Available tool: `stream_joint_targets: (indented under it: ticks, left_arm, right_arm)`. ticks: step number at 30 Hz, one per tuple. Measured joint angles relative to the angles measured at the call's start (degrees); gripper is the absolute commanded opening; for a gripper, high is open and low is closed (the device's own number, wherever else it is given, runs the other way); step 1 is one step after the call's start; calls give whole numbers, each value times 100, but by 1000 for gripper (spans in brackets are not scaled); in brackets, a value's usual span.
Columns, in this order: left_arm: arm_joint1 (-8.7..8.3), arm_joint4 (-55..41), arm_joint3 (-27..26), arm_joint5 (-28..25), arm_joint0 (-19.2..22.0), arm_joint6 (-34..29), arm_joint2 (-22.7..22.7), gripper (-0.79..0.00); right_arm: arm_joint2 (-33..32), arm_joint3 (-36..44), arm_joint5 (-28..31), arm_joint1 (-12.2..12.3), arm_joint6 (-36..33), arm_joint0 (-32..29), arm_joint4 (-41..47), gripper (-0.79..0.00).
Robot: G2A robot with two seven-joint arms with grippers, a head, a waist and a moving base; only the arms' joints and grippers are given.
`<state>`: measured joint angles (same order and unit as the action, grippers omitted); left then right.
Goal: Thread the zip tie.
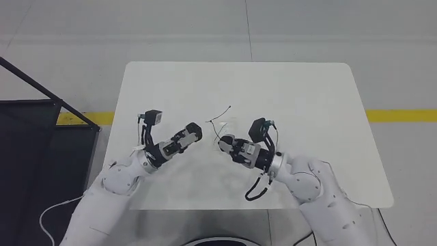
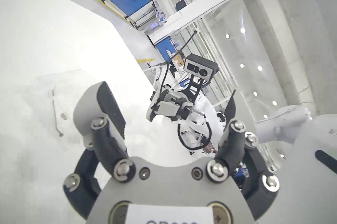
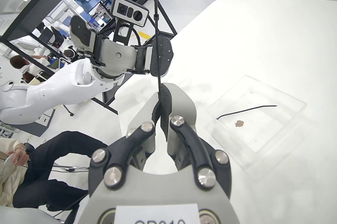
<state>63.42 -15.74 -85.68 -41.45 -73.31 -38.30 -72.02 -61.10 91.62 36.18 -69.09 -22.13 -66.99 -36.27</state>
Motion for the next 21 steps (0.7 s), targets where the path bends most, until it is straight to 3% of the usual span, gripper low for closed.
stream_joint_targets:
  ticks: [4,10,14,21]
  left_arm:
    - [-22,-1055,132,402,152,-805,61,-74]
    - [-39,-2202,464,954,382,-1806,42,-382]
    - [-37,-2453,629,1134,493,-2187,55,-431]
    - [-12,-2569,811,1270,617,-2427,123,-437]
  right_arm:
    - [-4,37,192,11,352,-74,-462,-785]
    - [-10,146,228,23,718,-193,-973,-785]
    - [-1,198,163,27,824,-248,-1177,-785]
    - [57,242,57,23,871,-264,-1371,-785]
